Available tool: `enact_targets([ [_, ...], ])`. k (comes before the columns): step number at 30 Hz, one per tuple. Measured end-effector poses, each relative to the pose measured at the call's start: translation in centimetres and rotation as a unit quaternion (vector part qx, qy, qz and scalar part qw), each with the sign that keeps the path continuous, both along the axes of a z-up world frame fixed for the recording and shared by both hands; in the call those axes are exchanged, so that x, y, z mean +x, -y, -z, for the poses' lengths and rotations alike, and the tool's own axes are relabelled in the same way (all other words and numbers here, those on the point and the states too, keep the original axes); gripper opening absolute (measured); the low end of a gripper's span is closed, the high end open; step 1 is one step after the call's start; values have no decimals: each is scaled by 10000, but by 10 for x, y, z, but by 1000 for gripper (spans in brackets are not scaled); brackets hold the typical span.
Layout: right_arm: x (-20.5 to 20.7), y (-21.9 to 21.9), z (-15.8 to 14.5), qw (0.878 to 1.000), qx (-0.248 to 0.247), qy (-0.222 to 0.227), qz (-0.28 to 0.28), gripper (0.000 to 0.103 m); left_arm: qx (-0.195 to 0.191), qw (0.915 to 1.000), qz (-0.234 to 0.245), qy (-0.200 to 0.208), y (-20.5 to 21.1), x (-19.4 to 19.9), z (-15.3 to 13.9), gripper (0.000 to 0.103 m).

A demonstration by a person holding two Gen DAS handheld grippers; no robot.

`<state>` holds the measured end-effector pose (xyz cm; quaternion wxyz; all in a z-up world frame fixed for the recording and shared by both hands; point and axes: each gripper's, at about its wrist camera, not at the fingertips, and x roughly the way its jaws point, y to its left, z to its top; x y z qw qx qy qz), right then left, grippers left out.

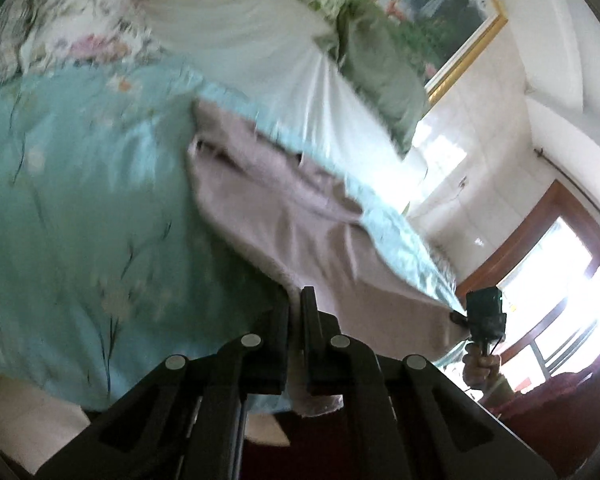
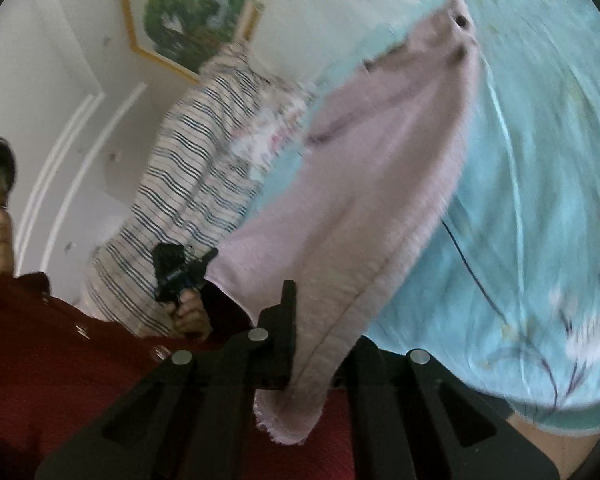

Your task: Fold small clothes

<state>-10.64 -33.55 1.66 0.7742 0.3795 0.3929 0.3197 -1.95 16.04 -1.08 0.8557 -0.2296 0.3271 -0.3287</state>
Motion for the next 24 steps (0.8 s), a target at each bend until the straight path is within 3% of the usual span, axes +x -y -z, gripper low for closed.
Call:
enact_targets([
  [7, 52, 12, -36, 9977, -152, 497, 441, 5, -140, 9976, -263, 620, 6, 55, -47, 2],
  [11, 103, 34, -44, 9931, -579, 507, 882, 5, -72, 9948, -531, 861, 15, 100, -66, 1],
  [17, 193, 56, -40, 9853, -1229, 295, 1149, 5, 168, 9908, -1124, 740, 31, 195, -81, 0],
  [20, 231, 61, -31, 9841, -1297, 190, 1202, 5, 246, 9892, -1320, 590, 34, 248, -79, 0],
  [24, 268, 63, -13, 9839, -1307, -51, 1220, 5, 431, 9924, -1082, 385, 44, 281, -71, 0],
])
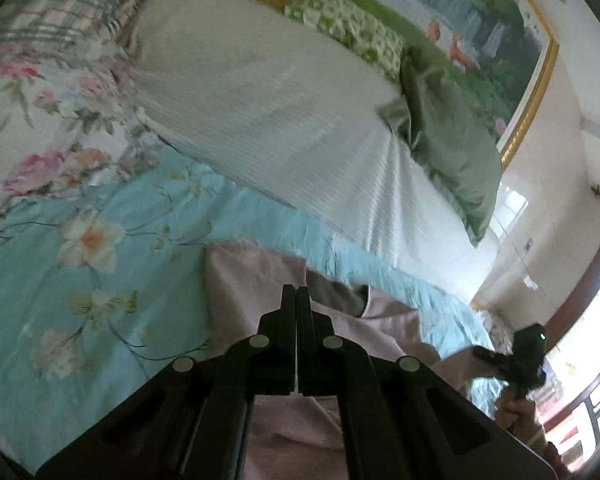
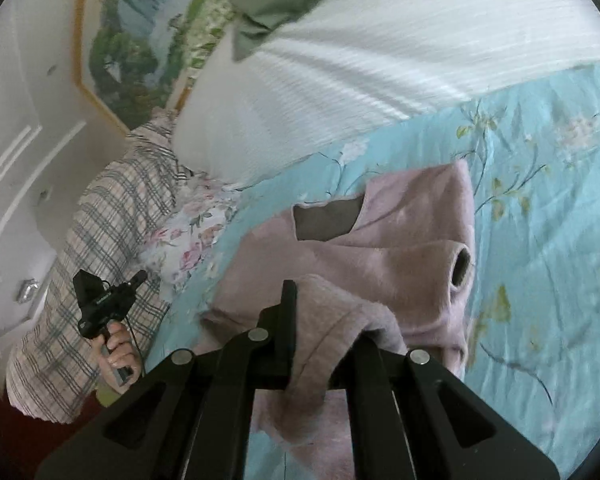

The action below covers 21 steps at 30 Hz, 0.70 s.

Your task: Fold small clothes

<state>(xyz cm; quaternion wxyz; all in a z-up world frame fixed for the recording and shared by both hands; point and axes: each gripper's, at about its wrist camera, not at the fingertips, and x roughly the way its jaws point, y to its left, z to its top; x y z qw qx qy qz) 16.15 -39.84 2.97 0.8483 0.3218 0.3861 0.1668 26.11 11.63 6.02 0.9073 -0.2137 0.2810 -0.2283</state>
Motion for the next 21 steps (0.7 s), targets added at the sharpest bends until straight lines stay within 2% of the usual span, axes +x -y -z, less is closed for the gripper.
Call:
enact_targets([
  [2, 5, 0, 6, 10000, 24, -66, -20, 5, 241, 9992, 304, -12, 8, -2, 6, 0],
  [4, 3, 0, 9, 9999, 91, -60, -49, 5, 594, 9958, 675, -183, 18, -6, 18, 9],
  [6, -1, 1, 11, 9998, 171, -70, -61, 5, 857, 9911, 911, -457, 23, -9, 37, 51],
  [7, -4, 2, 14, 9996, 240, -92, -66, 5, 1035, 9884, 969, -537, 26, -9, 49, 56],
  [9, -7, 1, 17, 9992, 357, -125, -91, 5, 1409, 9819, 1092, -635, 34, -10, 67, 57],
  [12, -14, -2, 21, 9989, 429, -172, -120, 5, 1624, 9746, 1327, -781, 46, -3, 84, 65],
  [14, -16, -5, 21, 9988, 441, -181, -149, 5, 1955, 9672, 1373, -865, 59, 6, 95, 68],
  [17, -19, -9, 19, 9986, 473, -163, -180, 5, 2214, 9589, 1445, -1035, 72, 20, 112, 67],
  [19, -20, -12, 16, 9986, 460, -134, -219, 5, 2258, 9565, 1484, -1096, 78, 27, 118, 50],
  [20, -20, -13, 15, 9986, 459, -126, -235, 5, 2239, 9565, 1531, -1074, 80, 28, 119, 24],
  [21, -21, -14, 13, 9987, 444, -111, -245, 5, 2224, 9571, 1550, -1018, 81, 29, 119, 4],
])
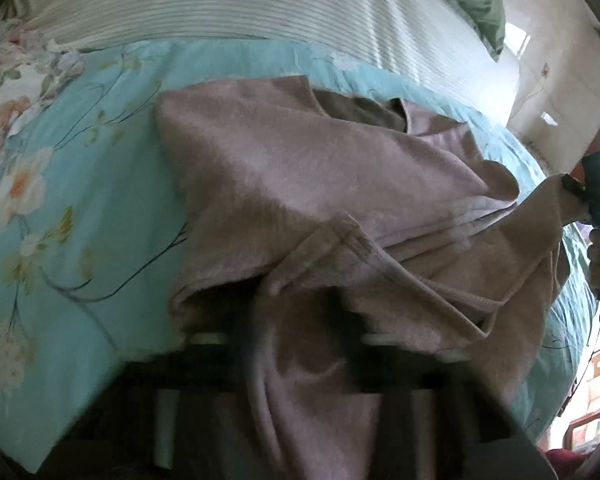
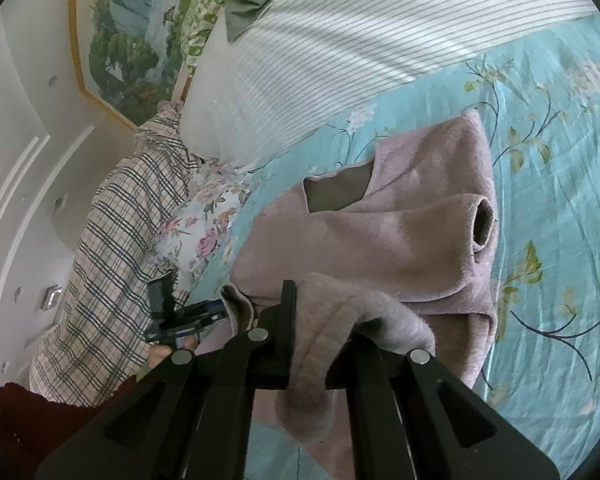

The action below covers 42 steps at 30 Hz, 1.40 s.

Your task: Fold small clothes

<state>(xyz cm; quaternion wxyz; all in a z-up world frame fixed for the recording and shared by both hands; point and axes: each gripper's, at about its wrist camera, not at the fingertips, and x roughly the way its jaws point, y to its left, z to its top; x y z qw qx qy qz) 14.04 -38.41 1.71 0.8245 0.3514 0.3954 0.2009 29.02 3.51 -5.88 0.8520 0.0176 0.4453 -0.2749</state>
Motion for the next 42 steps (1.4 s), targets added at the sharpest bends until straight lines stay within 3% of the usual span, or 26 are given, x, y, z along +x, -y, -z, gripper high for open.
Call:
enact_targets([
  [4, -8, -3, -9, 9999, -66, 97, 73, 5, -182, 9981, -204, 555, -4, -19, -25, 3],
  [9, -20, -2, -33, 9988, -123, 421, 203, 5, -650, 9878, -627, 1267, -28, -54, -80, 3],
  [12, -13, 2, -42, 9979, -157, 539, 310, 5, -774, 9790, -989, 1603, -35, -52, -114, 3],
  [14, 3, 9, -40, 9973, -301, 382, 559, 5, -742, 9743, -1185, 1764, -31, -34, -126, 3],
  [17, 33, 19, -21, 9935, -610, -65, 957, 5, -690, 9743, -1503, 1528, -24, 11, -121, 3],
  [24, 89, 43, 54, 9835, -632, -1005, 1365, 5, 9, 9773, -1953, 818, 2, 95, -57, 3],
  [27, 99, 50, 79, 9799, -472, -1371, 1371, 7, 331, 9770, -2056, 461, 6, 111, -27, 5],
  [29, 92, 60, 83, 9805, 20, -1337, 1438, 8, 345, 9754, -2159, 275, 1, 113, -18, 10],
  [30, 87, 64, 82, 9804, 190, -1284, 1484, 11, 304, 9745, -2209, 243, -4, 111, -18, 13],
  [31, 79, 70, 76, 9794, 316, -1213, 1585, 21, 223, 9732, -2275, 244, -10, 106, -20, 14],
  [32, 72, 74, 69, 9788, 283, -1140, 1679, 41, 162, 9719, -2335, 255, -16, 99, -23, 16],
  [33, 60, 78, 55, 9785, 137, -952, 1825, 51, 100, 9708, -2381, 271, -22, 89, -28, 16],
  [35, 46, 77, 34, 9791, -176, -629, 1924, 56, -152, 9726, -2295, 343, -28, 68, -39, 16],
  [38, 41, 48, 11, 9890, -532, -235, 1361, 53, -567, 9826, -1719, 416, -10, 28, -52, 16],
  [40, 53, 9, 10, 9943, -885, -267, 529, 50, -774, 9893, -1198, 305, 15, 6, -50, 17],
  [42, 70, -29, 18, 9893, -1370, -475, -164, 46, -816, 9934, -800, 100, 40, -4, -41, 17],
])
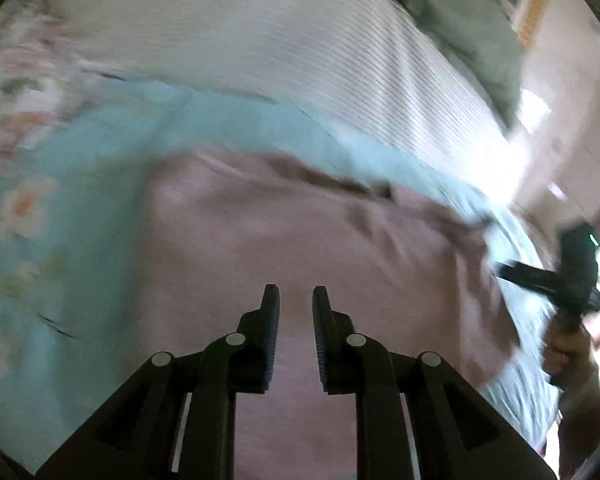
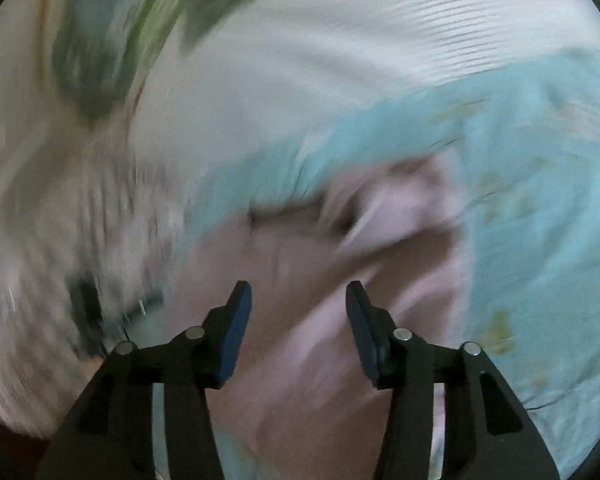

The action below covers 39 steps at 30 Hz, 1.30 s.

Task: Fold small clothes
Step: 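Release the sweater and withdraw both grippers from the folded bundle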

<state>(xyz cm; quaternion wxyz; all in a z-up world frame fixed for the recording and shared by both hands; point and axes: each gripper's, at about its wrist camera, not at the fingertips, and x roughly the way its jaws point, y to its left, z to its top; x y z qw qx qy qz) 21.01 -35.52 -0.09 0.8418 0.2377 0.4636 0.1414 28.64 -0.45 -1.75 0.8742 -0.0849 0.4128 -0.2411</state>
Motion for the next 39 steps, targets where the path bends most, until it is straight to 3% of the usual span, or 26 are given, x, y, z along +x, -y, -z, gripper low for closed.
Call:
enact_targets([
  [3, 28, -30, 26, 9973, -285, -455, -492, 42, 448, 9989, 115, -107, 23, 4, 17, 17],
  [6, 58, -10, 54, 9952, -586, -773, -121, 42, 1045, 9934, -437, -182, 14, 35, 34, 16],
  [7, 67, 3, 61, 9942, -669, -823, 159, 37, 1104, 9921, -563, -189, 7, 44, 39, 14],
  [8, 74, 22, 68, 9927, -643, -864, 540, 26, 1012, 9925, -614, -289, -2, 55, 44, 2],
  [10, 82, 52, 70, 9864, -426, -848, 1342, 13, 608, 9942, -797, -397, -24, 74, 47, 1],
  [14, 60, 68, 48, 9770, -331, -444, 2060, 16, 521, 9888, -1376, -251, -49, 71, 33, 1],
  [19, -9, 43, 28, 9856, 235, -201, 1663, 23, -47, 9898, -1418, -161, -62, 2, 14, 10],
  [21, -39, 31, 23, 9868, 350, -111, 1580, 27, -281, 9898, -1389, -144, -64, -32, 11, 23],
  [24, -71, 2, 15, 9877, 517, -22, 1475, 28, -683, 9886, -1330, -198, -62, -86, 11, 25],
  [28, -99, -20, 27, 9892, 492, -167, 1371, 28, -1130, 9853, -1213, -411, -57, -125, 18, 28],
  [31, -116, -24, 32, 9864, 687, -188, 1485, 28, -1309, 9828, -1210, -487, -56, -146, 25, 34],
  [33, -126, -25, 31, 9854, 729, -155, 1528, 28, -1349, 9810, -1291, -528, -56, -156, 30, 52],
  [36, -136, -29, 29, 9860, 756, -143, 1482, 29, -1617, 9750, -1340, -722, -57, -159, 41, 56],
  [39, -139, -38, 27, 9871, 753, -113, 1411, 40, -1718, 9709, -1415, -889, -55, -155, 51, 61],
])
